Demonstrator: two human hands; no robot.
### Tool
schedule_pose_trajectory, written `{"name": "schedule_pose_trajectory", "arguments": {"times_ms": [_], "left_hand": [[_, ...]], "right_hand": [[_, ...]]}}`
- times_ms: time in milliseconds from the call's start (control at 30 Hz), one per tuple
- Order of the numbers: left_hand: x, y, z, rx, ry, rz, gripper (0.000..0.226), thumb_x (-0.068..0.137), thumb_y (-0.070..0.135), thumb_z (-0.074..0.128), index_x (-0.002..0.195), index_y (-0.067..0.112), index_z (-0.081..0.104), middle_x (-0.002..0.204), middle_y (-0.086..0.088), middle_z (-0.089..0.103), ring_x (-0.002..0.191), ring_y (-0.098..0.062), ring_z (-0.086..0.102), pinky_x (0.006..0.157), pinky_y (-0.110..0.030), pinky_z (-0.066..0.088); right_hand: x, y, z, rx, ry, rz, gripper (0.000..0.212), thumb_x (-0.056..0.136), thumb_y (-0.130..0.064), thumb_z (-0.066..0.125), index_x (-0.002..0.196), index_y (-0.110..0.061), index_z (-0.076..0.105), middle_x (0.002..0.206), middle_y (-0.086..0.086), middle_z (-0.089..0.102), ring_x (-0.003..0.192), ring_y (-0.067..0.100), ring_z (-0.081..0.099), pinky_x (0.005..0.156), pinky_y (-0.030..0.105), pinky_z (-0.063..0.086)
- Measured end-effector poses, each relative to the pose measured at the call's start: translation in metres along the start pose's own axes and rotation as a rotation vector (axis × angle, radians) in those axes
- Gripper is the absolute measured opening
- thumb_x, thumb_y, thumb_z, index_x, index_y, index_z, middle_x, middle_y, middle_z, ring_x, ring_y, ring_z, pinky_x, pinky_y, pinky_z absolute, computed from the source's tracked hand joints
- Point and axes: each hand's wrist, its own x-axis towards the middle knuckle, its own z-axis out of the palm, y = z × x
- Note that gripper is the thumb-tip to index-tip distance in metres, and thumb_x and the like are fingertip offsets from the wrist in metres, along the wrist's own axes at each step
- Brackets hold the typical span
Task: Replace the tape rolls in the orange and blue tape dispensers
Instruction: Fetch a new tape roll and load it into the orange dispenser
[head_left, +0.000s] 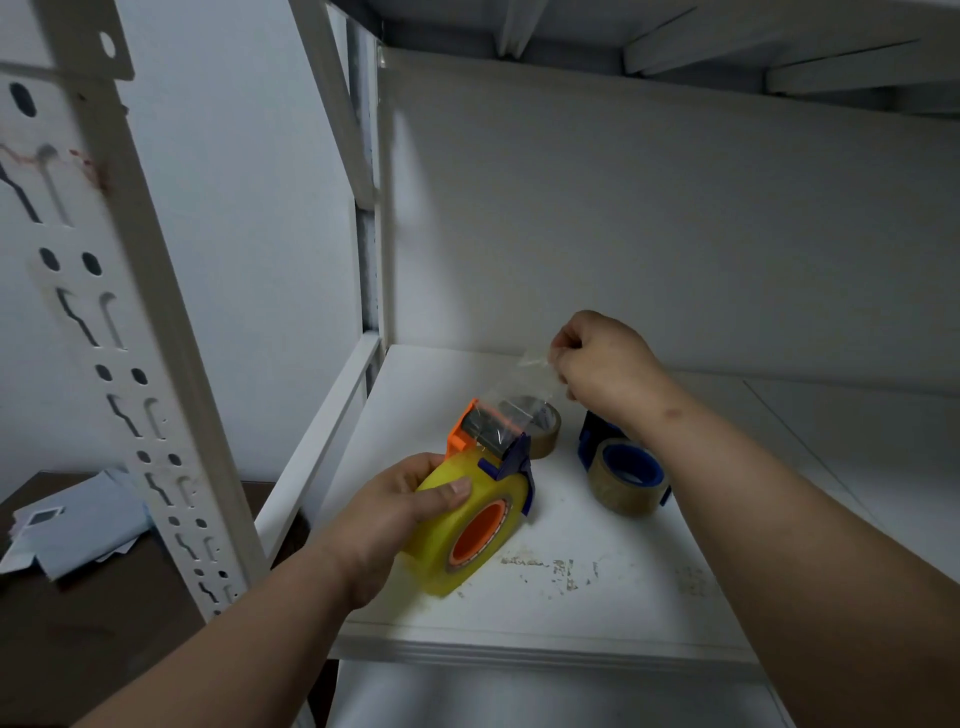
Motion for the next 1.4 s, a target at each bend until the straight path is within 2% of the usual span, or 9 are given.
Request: {"name": "schedule_pose_trajectory", "arguments": {"times_ms": [100, 267, 433, 633, 800, 900, 1133, 1300, 1400], "left_hand": [[0.000, -0.003, -0.005, -0.043, -0.021, 0.005, 0.047, 0.071, 0.032, 0.076, 0.114, 0.017, 0.068, 0.110, -0.013, 0.076, 0.102, -0.037, 0.070, 0.087, -0.046, 0.056], [0.001, -0.008, -0.011, -0.093, -0.061, 0.016, 0.041, 0.071, 0.023, 0.077, 0.110, 0.015, 0.069, 0.110, -0.017, 0.075, 0.098, -0.035, 0.071, 0.085, -0.044, 0.057], [0.000, -0.012, -0.014, -0.170, -0.084, 0.035, 0.029, 0.071, 0.015, 0.075, 0.100, 0.018, 0.073, 0.105, -0.017, 0.075, 0.092, -0.032, 0.072, 0.077, -0.038, 0.060], [0.001, -0.016, -0.015, -0.239, -0.076, 0.063, 0.027, 0.069, 0.007, 0.075, 0.092, 0.020, 0.076, 0.102, -0.014, 0.075, 0.090, -0.029, 0.071, 0.081, -0.038, 0.058], [0.000, -0.018, -0.017, -0.252, -0.106, 0.072, 0.038, 0.061, 0.013, 0.082, 0.098, 0.019, 0.074, 0.103, -0.012, 0.075, 0.092, -0.027, 0.071, 0.081, -0.036, 0.059], [-0.001, -0.021, -0.020, -0.254, -0.103, 0.069, 0.033, 0.067, 0.006, 0.078, 0.098, 0.018, 0.073, 0.101, -0.010, 0.076, 0.091, -0.025, 0.071, 0.077, -0.033, 0.059], [-0.009, -0.017, -0.035, -0.258, -0.157, 0.012, 0.066, 0.069, -0.002, 0.070, 0.132, 0.001, 0.052, 0.115, -0.018, 0.069, 0.098, -0.030, 0.068, 0.083, -0.034, 0.058], [-0.013, -0.013, -0.034, -0.249, -0.155, -0.005, 0.068, 0.069, -0.002, 0.070, 0.134, 0.002, 0.051, 0.113, -0.016, 0.071, 0.098, -0.029, 0.069, 0.081, -0.033, 0.058], [-0.015, -0.013, -0.034, -0.238, -0.149, -0.005, 0.066, 0.070, -0.001, 0.070, 0.133, 0.002, 0.052, 0.111, -0.014, 0.072, 0.097, -0.028, 0.069, 0.080, -0.031, 0.058]], "right_hand": [[0.001, 0.007, 0.012, 0.089, -0.053, 0.066, 0.016, 0.091, -0.010, 0.045, 0.098, -0.006, 0.059, 0.096, 0.015, 0.064, 0.087, 0.030, 0.062, 0.081, 0.040, 0.052], [-0.001, 0.019, 0.033, 0.217, -0.157, 0.165, 0.015, 0.089, -0.007, 0.050, 0.079, -0.017, 0.055, 0.078, 0.006, 0.059, 0.065, 0.020, 0.058, 0.072, 0.035, 0.052], [-0.007, 0.023, 0.044, 0.358, -0.217, 0.240, 0.018, 0.092, -0.009, 0.049, 0.076, -0.018, 0.054, 0.071, 0.002, 0.056, 0.051, 0.009, 0.054, 0.052, 0.022, 0.047], [-0.018, 0.018, 0.054, 0.335, -0.317, 0.235, 0.015, 0.090, -0.007, 0.049, 0.080, -0.014, 0.056, 0.079, 0.007, 0.060, 0.064, 0.016, 0.055, 0.072, 0.034, 0.048], [-0.023, 0.015, 0.060, 0.334, -0.391, 0.204, 0.010, 0.087, -0.008, 0.052, 0.082, -0.014, 0.058, 0.080, 0.004, 0.058, 0.069, 0.014, 0.050, 0.057, 0.024, 0.037], [-0.027, 0.015, 0.064, 0.372, -0.417, 0.203, 0.013, 0.088, -0.011, 0.054, 0.079, -0.018, 0.058, 0.075, -0.002, 0.058, 0.066, 0.009, 0.050, 0.055, 0.021, 0.035], [-0.034, 0.016, 0.077, 0.470, -0.385, 0.121, 0.006, 0.090, -0.020, 0.058, 0.085, -0.021, 0.058, 0.086, -0.001, 0.060, 0.078, 0.012, 0.054, 0.067, 0.025, 0.043], [-0.037, 0.006, 0.083, 0.222, -0.299, -0.085, 0.012, 0.094, -0.016, 0.048, 0.088, -0.022, 0.056, 0.094, -0.002, 0.056, 0.083, 0.013, 0.051, 0.065, 0.026, 0.042], [-0.033, 0.003, 0.071, 0.067, -0.217, -0.164, 0.017, 0.091, -0.010, 0.052, 0.089, -0.021, 0.064, 0.089, -0.011, 0.053, 0.088, 0.012, 0.053, 0.083, 0.033, 0.048]]}}
